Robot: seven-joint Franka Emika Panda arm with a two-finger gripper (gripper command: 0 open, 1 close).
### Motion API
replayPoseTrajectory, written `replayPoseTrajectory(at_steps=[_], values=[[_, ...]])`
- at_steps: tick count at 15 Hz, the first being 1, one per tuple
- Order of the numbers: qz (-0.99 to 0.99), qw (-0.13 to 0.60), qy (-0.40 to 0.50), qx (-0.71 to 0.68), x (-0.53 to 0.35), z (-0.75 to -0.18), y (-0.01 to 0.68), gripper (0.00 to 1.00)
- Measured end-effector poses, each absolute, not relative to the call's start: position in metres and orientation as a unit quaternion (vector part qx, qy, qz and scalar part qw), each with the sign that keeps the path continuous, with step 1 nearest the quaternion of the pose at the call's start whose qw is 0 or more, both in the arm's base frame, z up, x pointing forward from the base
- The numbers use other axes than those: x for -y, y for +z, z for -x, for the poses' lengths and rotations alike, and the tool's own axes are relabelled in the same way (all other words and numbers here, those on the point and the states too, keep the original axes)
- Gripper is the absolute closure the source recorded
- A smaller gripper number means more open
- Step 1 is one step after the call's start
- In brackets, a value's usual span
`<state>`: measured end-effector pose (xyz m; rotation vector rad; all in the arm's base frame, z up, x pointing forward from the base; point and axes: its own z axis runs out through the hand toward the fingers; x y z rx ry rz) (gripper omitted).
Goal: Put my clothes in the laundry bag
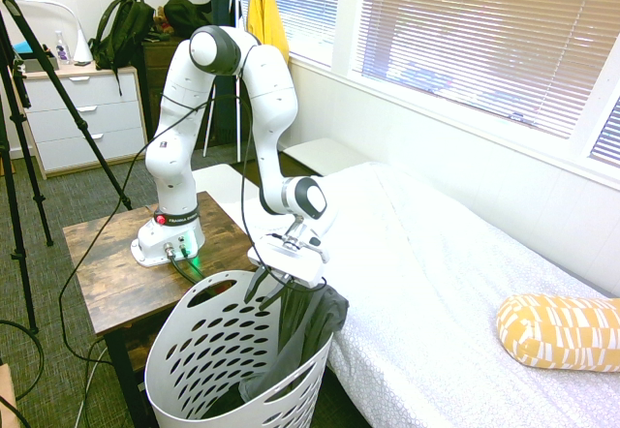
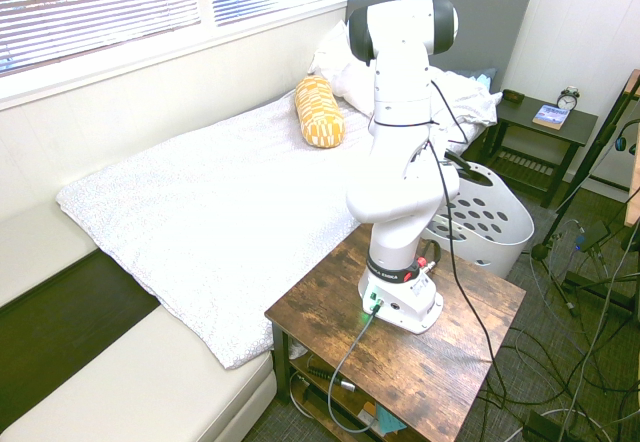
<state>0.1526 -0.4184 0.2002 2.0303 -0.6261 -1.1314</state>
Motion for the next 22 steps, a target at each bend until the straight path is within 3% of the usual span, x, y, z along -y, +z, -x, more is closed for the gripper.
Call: replayPoseTrajectory(at_steps=[11,17,22], values=[[-0.863,0.311,-0.309,0.252,0.368,-0.288,0.266,0.0],[-0.894,0.29,-0.117,0.321,0.331,-0.319,0.184,0.0],[-0.879,0.31,-0.053,0.359,0.323,-0.319,0.132,0.0]])
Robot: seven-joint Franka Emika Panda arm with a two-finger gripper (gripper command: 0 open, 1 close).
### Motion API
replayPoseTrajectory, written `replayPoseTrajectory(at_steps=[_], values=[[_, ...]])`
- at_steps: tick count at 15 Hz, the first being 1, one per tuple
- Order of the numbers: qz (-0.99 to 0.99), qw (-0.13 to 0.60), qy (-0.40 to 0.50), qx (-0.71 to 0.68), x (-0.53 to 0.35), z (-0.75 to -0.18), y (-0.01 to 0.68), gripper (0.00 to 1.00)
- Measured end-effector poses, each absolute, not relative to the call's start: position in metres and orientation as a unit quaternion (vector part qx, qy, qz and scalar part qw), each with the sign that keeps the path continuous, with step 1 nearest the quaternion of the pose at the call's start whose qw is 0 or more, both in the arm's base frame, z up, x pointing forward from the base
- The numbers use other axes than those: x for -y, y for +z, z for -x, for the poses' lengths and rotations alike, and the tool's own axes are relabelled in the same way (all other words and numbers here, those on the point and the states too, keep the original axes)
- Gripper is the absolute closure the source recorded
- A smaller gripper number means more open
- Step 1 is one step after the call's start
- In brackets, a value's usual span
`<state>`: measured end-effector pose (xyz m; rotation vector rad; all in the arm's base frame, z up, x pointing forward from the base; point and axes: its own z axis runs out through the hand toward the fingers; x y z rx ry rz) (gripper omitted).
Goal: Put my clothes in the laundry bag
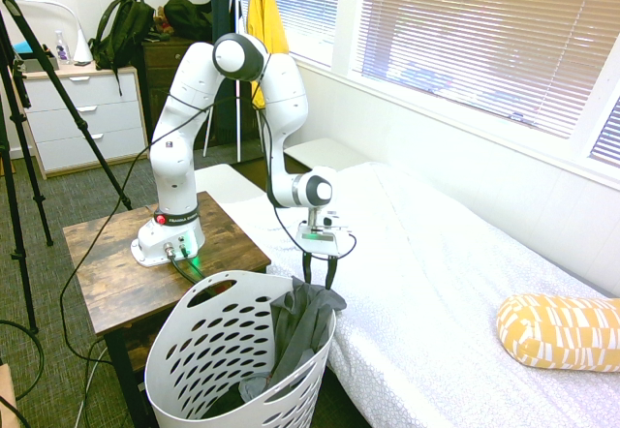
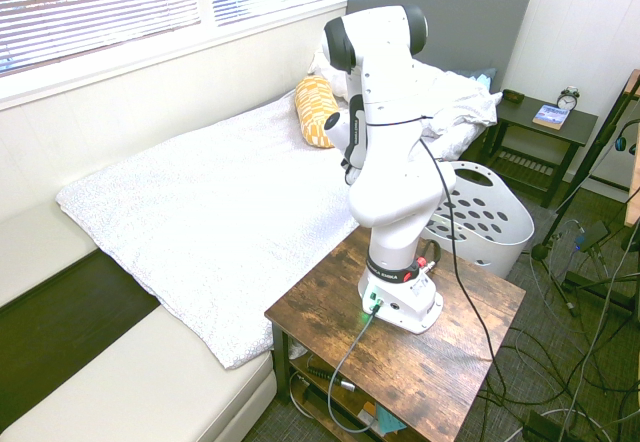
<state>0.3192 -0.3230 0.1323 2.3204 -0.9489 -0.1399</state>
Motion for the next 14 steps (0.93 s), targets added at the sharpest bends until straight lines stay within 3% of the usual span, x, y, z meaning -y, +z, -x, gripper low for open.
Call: replayPoseTrajectory(at_steps=[2,3,14], values=[[-0.87,0.327,-0.042,0.366,0.325,-0.32,0.122,0.0],[-0.867,0.334,-0.037,0.369,0.328,-0.321,0.119,1.0],[-0.858,0.347,-0.033,0.378,0.334,-0.322,0.107,1.0]])
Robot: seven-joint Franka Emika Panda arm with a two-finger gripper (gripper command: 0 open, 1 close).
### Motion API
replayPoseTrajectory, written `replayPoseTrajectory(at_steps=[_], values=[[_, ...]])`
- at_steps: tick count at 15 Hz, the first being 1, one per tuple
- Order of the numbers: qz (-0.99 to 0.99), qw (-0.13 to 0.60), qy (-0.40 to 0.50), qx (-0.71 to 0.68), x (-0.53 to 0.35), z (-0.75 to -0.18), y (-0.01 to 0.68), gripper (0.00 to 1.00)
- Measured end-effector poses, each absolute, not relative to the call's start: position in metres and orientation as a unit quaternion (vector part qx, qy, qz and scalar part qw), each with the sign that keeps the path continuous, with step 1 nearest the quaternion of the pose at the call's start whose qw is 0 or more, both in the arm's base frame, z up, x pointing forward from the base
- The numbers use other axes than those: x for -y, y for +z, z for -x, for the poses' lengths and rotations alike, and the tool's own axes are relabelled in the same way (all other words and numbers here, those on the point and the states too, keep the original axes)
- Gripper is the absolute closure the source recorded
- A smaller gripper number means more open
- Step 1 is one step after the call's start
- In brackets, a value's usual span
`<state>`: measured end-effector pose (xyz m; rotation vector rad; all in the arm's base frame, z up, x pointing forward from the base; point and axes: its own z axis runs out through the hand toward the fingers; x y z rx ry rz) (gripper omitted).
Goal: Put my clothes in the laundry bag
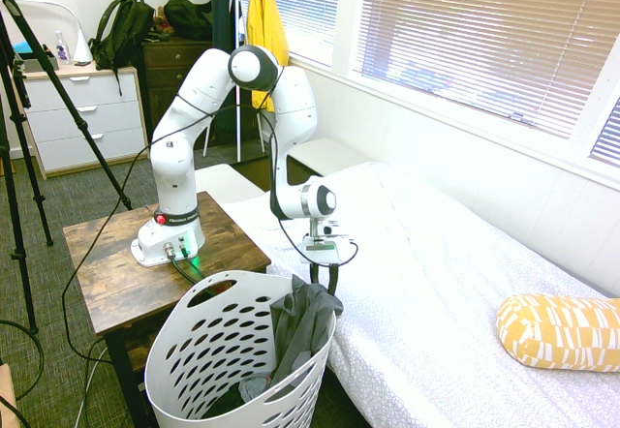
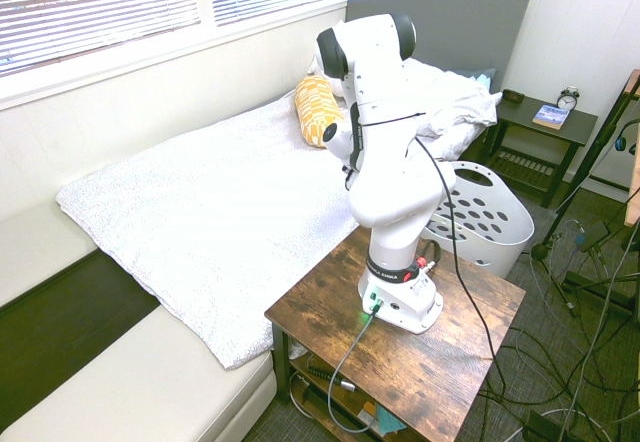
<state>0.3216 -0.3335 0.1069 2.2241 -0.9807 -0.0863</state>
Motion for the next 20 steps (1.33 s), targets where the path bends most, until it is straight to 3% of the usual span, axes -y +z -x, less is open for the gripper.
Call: replayPoseTrajectory(at_steps=[16,20], values=[[-0.848,0.363,-0.034,0.384,0.34,-0.31,0.147,1.0],[-0.858,0.374,-0.09,0.34,0.349,-0.284,0.185,1.0]])
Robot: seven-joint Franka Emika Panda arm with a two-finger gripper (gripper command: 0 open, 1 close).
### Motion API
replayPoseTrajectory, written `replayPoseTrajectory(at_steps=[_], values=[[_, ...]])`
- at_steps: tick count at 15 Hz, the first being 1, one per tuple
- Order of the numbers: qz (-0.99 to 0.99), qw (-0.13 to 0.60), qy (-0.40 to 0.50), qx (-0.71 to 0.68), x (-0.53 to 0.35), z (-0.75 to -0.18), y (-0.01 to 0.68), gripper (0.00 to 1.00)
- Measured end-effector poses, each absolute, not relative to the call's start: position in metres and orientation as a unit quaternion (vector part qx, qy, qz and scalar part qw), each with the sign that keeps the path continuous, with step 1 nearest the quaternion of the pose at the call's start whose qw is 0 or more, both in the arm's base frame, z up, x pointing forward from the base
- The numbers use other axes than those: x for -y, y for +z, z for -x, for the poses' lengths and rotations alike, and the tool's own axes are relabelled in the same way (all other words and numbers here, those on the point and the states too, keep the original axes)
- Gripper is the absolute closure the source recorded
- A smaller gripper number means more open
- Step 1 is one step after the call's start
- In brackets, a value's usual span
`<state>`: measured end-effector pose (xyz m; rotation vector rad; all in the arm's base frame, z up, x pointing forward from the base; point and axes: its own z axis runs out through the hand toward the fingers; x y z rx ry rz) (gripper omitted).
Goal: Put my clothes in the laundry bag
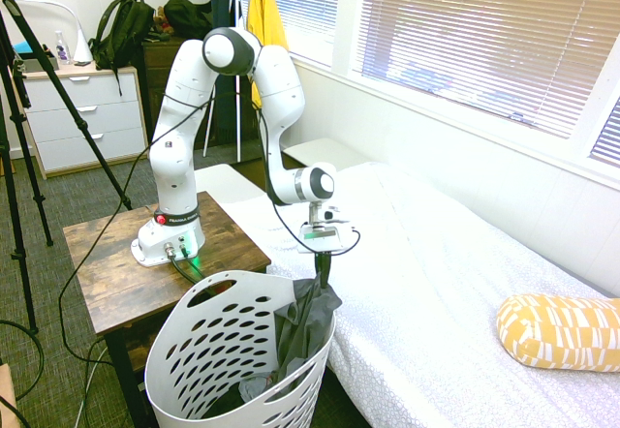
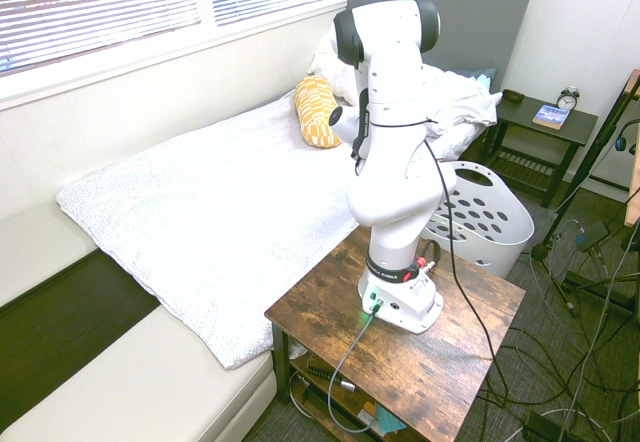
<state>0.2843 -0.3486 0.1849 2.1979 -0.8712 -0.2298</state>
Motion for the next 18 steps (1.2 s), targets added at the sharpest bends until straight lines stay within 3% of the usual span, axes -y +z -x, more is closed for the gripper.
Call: replayPoseTrajectory(at_steps=[5,6,13,18], values=[[-0.835,0.383,-0.285,0.273,0.357,-0.153,0.233,1.0],[-0.824,0.39,-0.312,0.267,0.356,-0.133,0.235,0.0],[-0.814,0.418,-0.278,0.291,0.338,-0.107,0.172,0.0],[-0.823,0.405,-0.262,0.299,0.346,-0.119,0.169,0.0]])
